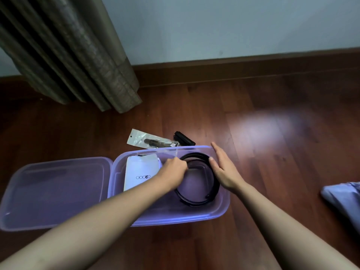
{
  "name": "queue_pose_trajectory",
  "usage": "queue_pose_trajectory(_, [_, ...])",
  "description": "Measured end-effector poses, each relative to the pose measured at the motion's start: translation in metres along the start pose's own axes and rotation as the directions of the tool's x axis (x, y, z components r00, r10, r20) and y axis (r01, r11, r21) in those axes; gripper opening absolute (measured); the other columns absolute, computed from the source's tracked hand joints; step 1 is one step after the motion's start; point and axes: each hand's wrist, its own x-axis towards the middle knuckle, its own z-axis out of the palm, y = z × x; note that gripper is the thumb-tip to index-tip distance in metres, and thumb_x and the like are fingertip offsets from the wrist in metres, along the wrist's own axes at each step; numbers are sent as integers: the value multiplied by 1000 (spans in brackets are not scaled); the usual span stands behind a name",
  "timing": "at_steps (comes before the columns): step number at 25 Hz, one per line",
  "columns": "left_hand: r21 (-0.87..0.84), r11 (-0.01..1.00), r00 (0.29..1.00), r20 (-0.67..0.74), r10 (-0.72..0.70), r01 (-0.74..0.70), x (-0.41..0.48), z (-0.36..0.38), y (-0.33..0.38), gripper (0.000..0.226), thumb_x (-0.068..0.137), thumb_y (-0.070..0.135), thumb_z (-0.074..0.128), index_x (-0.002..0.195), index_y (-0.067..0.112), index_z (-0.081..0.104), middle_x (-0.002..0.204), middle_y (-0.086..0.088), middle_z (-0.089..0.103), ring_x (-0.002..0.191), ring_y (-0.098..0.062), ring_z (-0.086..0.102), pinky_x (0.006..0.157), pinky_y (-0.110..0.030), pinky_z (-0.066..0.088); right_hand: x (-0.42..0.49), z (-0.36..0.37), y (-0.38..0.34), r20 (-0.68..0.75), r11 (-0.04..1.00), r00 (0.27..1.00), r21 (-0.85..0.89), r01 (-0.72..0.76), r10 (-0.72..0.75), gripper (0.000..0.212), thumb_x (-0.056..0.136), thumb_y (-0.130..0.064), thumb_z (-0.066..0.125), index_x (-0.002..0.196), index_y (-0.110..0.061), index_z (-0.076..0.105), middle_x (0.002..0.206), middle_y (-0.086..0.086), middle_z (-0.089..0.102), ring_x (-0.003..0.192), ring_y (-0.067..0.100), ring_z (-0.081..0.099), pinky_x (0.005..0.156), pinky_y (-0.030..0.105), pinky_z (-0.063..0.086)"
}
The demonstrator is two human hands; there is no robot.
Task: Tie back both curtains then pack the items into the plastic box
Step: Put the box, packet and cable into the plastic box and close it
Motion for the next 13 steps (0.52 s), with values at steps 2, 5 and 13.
queue_pose_trajectory(2, [-76,997,1000,-10,-23,22,-1,10,-5,33,88,1,45,113,7,65,113,-23,61,102,-41,60,90,-43,48,1,1,1,-9,997,1000,-76,24,-24,52,99,-16,37,147,-15,20,155,0,22,142,11,21,109,16,13])
queue_pose_trajectory(5, [-207,977,998,-26,-61,54,-3,18,-10,30,87,1,46,108,8,67,119,-21,53,94,-40,61,88,-42,49,3,1,4,-8,991,999,-131,40,-41,52,98,-11,34,148,-13,19,156,2,20,143,12,19,111,17,13])
queue_pose_trajectory(13, [-72,993,995,-13,-97,96,-15,13,0,33,90,-1,43,117,5,61,124,-23,49,106,-40,57,91,-42,47,4,3,4,-19,971,998,-234,50,-56,59,91,1,32,148,-12,18,156,6,20,143,17,23,113,25,18])
